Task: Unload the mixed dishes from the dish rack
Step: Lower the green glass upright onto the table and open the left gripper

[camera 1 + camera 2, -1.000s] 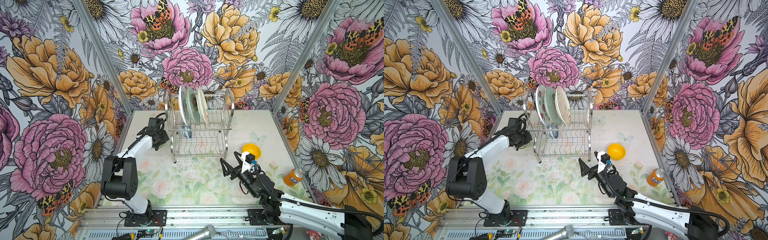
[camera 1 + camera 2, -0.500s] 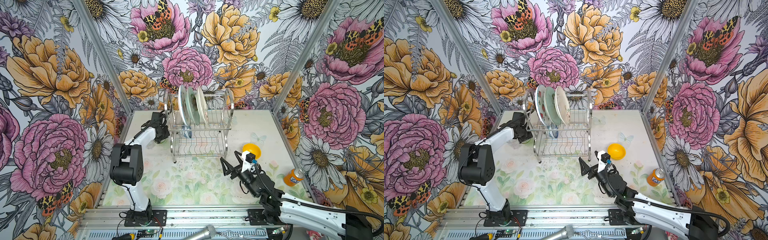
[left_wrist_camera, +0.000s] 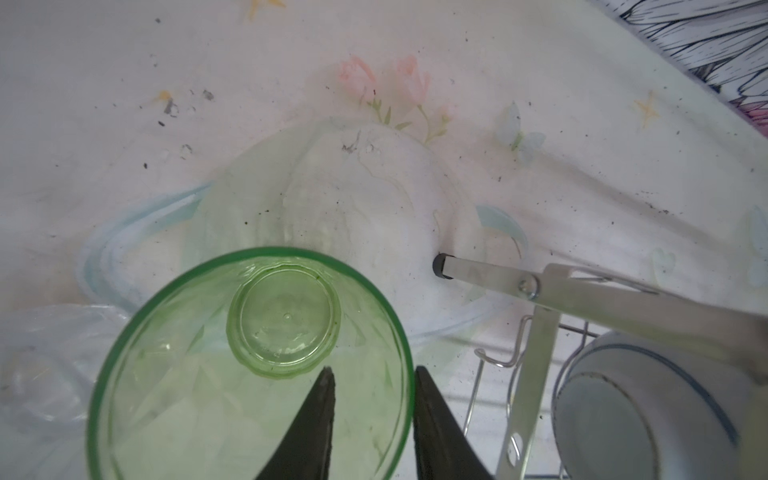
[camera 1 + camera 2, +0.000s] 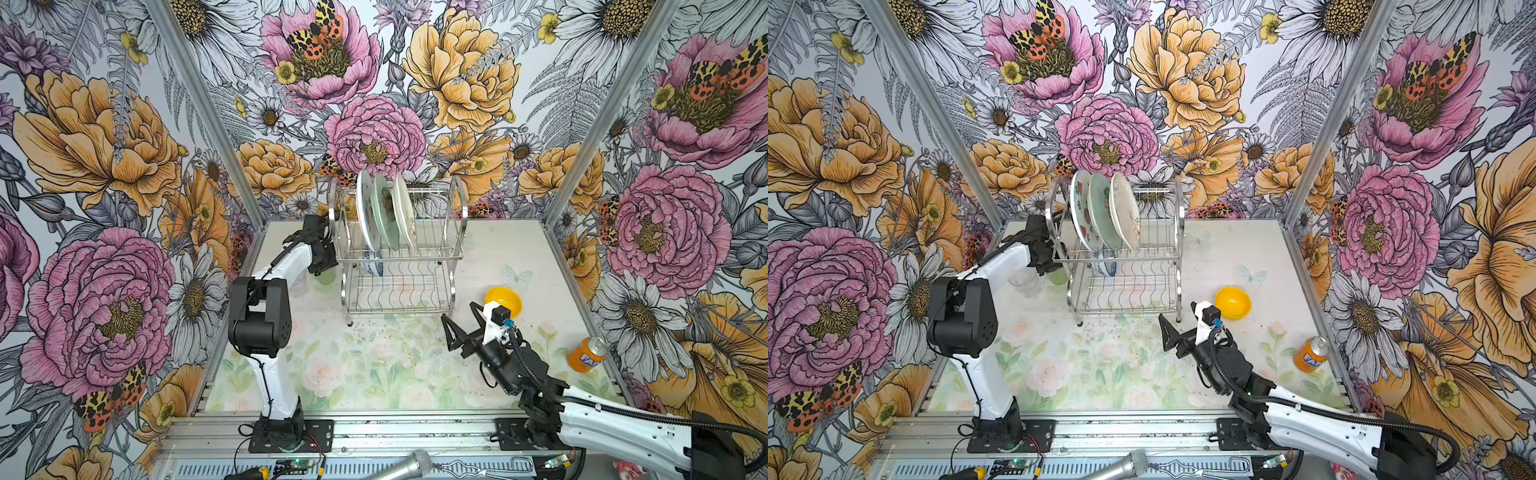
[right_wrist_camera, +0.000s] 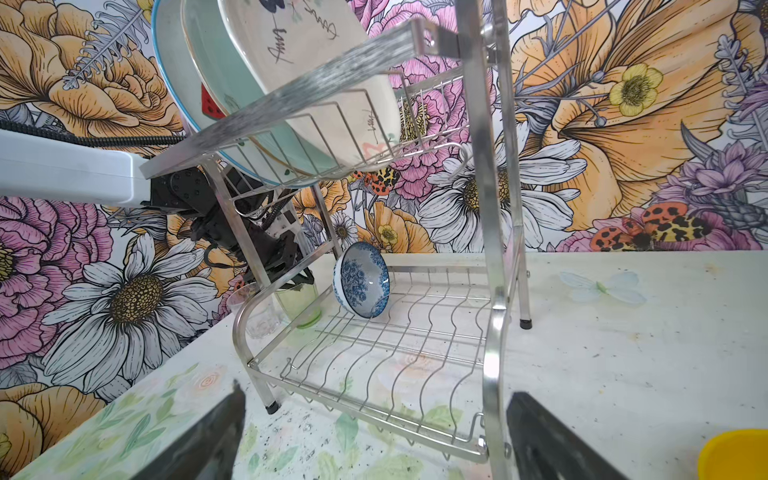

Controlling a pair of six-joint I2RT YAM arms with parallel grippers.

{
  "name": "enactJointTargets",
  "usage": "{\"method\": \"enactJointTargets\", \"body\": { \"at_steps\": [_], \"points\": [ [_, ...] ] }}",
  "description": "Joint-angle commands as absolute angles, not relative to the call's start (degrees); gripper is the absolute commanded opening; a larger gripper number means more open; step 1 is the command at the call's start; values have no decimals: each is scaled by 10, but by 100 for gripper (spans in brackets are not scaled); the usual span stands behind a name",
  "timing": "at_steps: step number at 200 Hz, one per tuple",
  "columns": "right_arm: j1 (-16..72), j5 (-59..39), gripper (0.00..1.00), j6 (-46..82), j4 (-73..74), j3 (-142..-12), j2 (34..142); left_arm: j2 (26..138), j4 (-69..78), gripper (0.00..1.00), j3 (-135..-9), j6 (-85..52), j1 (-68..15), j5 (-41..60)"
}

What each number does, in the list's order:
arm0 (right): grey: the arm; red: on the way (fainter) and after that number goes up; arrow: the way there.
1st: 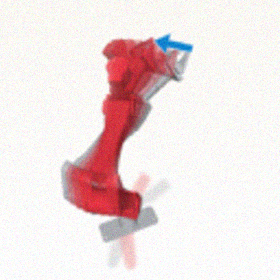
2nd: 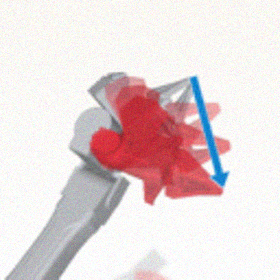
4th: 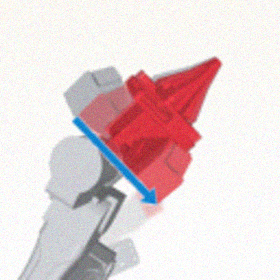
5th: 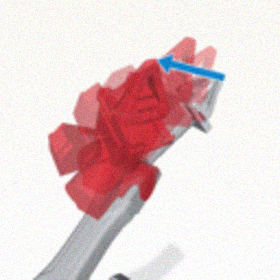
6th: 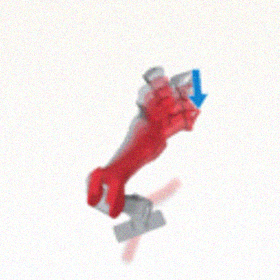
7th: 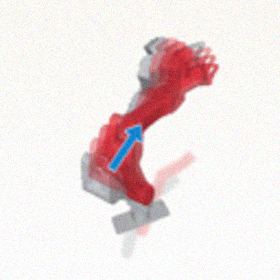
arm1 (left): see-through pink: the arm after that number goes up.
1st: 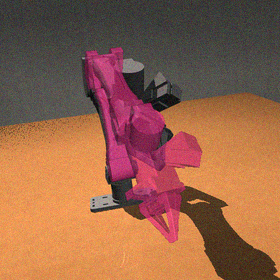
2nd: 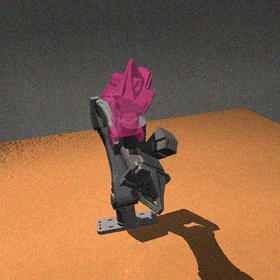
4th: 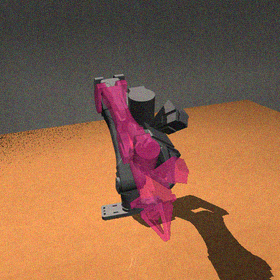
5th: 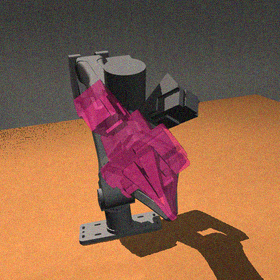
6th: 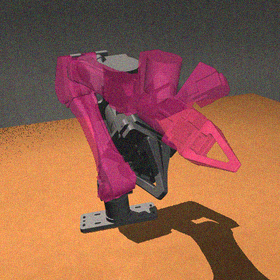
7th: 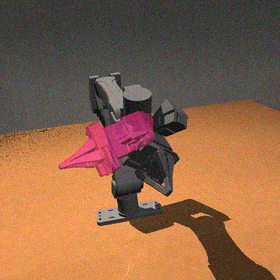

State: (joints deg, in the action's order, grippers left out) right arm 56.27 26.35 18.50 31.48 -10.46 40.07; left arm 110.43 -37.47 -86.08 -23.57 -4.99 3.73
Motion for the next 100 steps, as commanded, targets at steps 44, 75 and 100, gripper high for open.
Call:
{"method": "enactJointTargets", "body": {
  "at_steps": [44, 75, 100],
  "points": [
    [561, 263, 100, 186, 301, -129, 401, 1084, -397, 66, -878, -221, -43, 23],
    [560, 257, 100, 189, 301, -134, 415, 1070, -396, 83, -870, -220, -42, 19],
    [561, 257, 100, 192, 301, -133, 420, 1063, -397, 96, -870, -219, -41, 19]
  ]
}}
